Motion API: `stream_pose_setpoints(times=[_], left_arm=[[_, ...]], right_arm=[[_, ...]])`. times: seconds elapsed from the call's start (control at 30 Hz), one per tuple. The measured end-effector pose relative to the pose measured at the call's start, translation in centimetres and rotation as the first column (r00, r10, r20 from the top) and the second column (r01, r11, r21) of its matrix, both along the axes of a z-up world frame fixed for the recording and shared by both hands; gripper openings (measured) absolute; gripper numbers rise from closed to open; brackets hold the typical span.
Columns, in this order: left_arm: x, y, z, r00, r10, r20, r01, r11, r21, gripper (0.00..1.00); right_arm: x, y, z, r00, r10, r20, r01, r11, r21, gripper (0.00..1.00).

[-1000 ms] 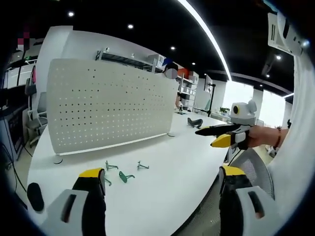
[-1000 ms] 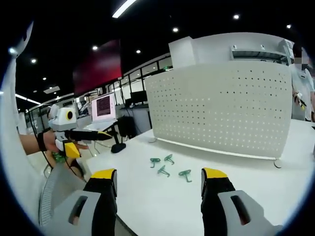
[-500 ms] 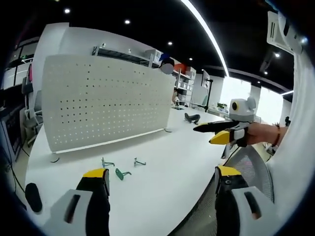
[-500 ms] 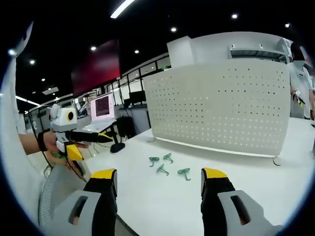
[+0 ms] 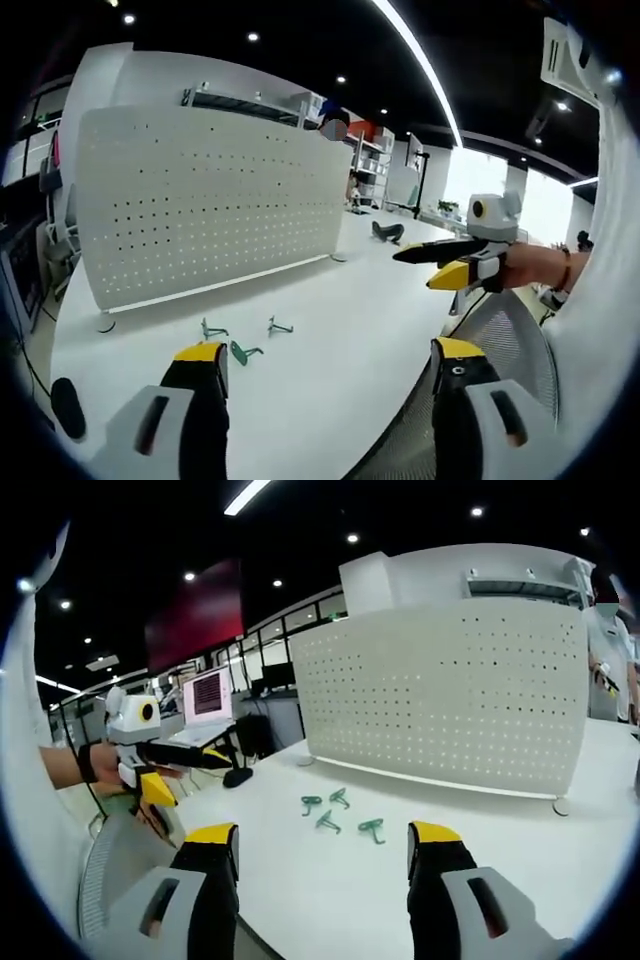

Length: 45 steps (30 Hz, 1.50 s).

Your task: Insert the hook assembly into the mounting plate slot until the hook locks in place.

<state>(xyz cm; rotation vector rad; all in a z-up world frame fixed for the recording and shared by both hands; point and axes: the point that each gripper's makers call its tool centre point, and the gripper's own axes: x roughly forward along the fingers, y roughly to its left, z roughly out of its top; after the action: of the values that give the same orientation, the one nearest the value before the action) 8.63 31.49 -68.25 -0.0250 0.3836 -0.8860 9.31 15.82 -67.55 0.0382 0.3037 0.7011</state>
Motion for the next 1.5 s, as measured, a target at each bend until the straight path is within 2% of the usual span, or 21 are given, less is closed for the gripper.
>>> stream_pose_setpoints(times=[0.33,0.7,0.77,0.93,1.23,1.5], left_arm=[[0.6,-1.0,-1.1,0.999,-0.010,-0.053,0.012,0.999,0.038,0.79],[1.2,-2.8,-1.6,0.997,-0.038,-0.064,0.042,0.997,0.058,0.78],[1.3,-2.9,-1.9,0.996,-0.028,-0.090,0.034,0.997,0.066,0.76],[1.7,-3.5,-2.1,0.996,-0.033,-0.083,0.040,0.996,0.082,0.75],[2.3,-4.3,-3.1,0.993,-0.021,-0.115,0.031,0.996,0.079,0.72],[3.0,-5.6,-4.2,0.992,-0.032,-0.125,0.044,0.994,0.100,0.74]], right_arm=[[-0.3,-0.4,-0.4,1.000,-0.008,-0.008,0.008,1.000,0.006,0.68],[-0.7,-0.8,-0.6,1.000,-0.014,-0.011,0.014,1.000,0.016,0.68],[-0.8,-0.8,-0.6,1.000,-0.014,-0.014,0.014,1.000,0.021,0.68],[-1.1,-1.2,-0.9,1.000,-0.013,-0.020,0.013,1.000,0.011,0.68],[-1.5,-1.6,-0.8,1.000,-0.004,-0.023,0.005,1.000,0.013,0.68],[-1.7,-1.2,-1.0,0.999,0.021,-0.025,-0.021,1.000,0.002,0.68]])
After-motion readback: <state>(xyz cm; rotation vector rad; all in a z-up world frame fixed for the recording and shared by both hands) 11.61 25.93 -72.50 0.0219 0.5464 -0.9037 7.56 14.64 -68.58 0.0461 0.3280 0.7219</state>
